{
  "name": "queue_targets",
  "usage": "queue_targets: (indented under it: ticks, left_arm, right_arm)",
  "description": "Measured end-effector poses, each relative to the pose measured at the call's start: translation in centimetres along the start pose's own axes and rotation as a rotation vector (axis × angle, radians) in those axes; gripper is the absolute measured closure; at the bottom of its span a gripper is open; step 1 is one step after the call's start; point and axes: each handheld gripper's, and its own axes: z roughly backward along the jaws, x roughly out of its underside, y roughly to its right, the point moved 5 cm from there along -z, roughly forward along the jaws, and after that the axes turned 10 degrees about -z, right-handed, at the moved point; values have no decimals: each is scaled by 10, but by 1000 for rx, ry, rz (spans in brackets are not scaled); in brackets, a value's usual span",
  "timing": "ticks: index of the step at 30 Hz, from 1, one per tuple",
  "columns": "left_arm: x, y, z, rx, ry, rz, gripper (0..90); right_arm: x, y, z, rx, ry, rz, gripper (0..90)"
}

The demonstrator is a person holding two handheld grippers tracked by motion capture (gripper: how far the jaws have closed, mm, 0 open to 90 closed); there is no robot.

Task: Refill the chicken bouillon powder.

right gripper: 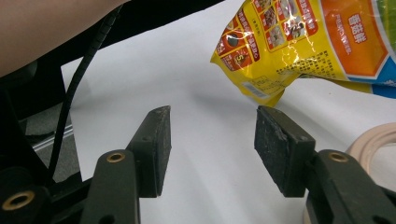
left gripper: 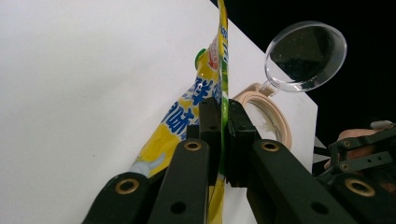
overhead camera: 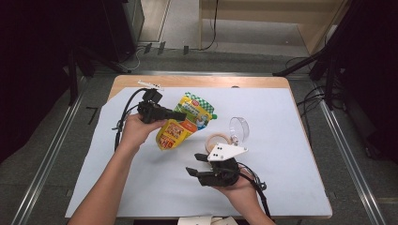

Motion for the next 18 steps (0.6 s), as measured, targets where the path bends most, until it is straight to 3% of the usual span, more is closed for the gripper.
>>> queue_targets:
  ticks: [10, 18]
  left_arm:
    - [6, -11, 0, -12, 11, 30, 884]
    - [11, -10, 7, -11, 4, 18, 880]
  right_arm:
    - [2, 0, -2, 0, -11, -2, 474]
    - [2, -1, -2, -2, -13, -1, 475]
